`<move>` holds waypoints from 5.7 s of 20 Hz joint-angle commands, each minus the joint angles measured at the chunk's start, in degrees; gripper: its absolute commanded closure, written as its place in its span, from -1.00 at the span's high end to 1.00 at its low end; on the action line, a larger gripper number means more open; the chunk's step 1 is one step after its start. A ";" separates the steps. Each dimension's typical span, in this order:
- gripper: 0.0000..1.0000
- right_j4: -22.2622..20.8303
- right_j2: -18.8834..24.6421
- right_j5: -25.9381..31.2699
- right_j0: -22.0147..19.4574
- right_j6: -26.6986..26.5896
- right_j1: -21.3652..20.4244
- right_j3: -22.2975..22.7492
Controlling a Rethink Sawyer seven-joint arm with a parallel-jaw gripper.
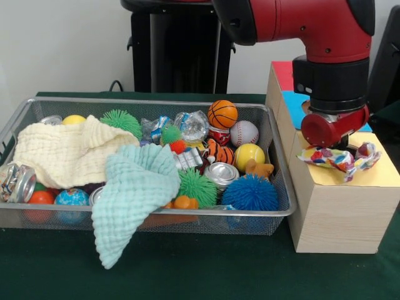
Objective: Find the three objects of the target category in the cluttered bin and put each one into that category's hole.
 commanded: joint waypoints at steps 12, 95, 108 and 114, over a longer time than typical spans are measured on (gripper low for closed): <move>-1.00 2.87 2.26 11.40 -4.06 8.88 -4.98 13.15; -1.00 10.71 18.00 -5.00 -8.53 11.48 -5.30 12.54; -1.00 10.25 18.66 -7.30 -12.10 12.38 -4.82 13.95; -1.00 9.68 14.54 -8.28 -10.20 12.51 -5.20 11.50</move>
